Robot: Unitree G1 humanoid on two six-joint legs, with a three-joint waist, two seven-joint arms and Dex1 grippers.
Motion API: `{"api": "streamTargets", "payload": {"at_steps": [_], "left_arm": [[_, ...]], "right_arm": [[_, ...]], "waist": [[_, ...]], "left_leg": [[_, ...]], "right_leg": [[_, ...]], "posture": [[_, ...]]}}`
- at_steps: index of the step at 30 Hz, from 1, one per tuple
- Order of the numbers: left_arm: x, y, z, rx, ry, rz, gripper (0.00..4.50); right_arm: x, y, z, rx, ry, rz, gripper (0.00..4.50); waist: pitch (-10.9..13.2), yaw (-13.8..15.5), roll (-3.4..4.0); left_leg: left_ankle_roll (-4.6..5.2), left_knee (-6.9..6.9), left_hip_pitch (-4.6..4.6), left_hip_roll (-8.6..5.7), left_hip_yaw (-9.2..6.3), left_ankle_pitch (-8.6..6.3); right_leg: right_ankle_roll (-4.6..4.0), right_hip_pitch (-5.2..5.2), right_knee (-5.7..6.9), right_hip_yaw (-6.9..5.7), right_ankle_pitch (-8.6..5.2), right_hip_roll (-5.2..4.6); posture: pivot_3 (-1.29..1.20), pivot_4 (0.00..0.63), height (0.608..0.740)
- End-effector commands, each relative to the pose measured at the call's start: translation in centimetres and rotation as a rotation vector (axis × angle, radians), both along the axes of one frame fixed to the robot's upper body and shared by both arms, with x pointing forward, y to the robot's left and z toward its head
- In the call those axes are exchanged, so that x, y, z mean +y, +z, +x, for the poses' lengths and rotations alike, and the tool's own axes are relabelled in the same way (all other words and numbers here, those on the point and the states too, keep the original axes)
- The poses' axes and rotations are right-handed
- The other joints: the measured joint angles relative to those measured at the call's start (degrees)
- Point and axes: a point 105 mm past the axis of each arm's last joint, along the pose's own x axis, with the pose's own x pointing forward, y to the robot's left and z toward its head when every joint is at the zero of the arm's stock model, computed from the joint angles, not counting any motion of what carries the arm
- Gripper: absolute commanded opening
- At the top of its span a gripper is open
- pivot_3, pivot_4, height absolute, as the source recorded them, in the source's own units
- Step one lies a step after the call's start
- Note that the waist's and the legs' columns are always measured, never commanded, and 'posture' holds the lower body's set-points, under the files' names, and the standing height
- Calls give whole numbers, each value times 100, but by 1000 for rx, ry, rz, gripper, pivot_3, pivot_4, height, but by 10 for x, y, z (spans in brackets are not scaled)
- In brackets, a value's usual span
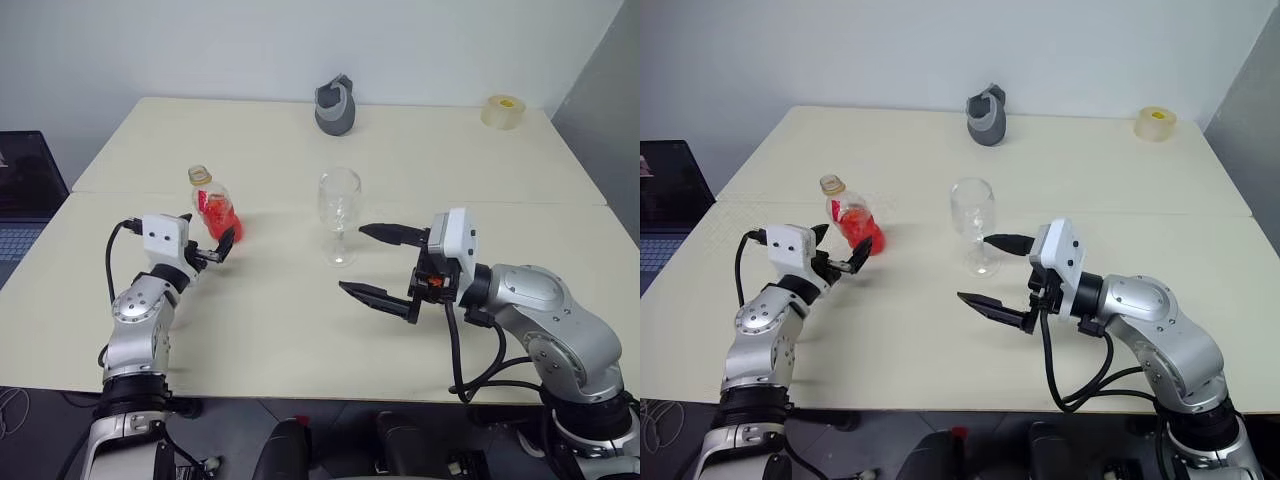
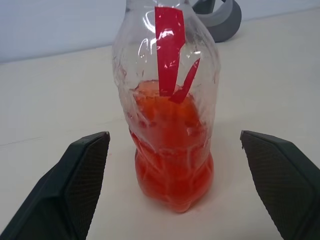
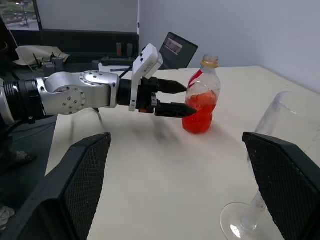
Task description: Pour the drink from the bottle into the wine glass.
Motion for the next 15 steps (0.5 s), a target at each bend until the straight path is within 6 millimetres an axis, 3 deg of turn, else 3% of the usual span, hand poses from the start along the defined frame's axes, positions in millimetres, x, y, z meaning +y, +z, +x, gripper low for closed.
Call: {"api": "streamTargets", "payload": {"at_steps": [1, 15], "left_arm": [[2, 14, 2, -38, -10, 8, 4500], [-5, 10, 26, -8, -30, -24, 4500]], "right_arm": [[4, 9, -6, -49, 33, 3, 4481], [8, 11, -6, -68, 41, -14, 4481]], "waist": [[0, 0, 0], [0, 0, -1]], "left_leg": [[0, 0, 0, 0, 0, 0], [0, 1, 0, -1, -1, 0]], "right_leg": [[0, 0, 0, 0, 0, 0], [0, 0, 1, -3, 0, 1]], "posture": [[0, 150, 740], [0, 150, 740]]}}
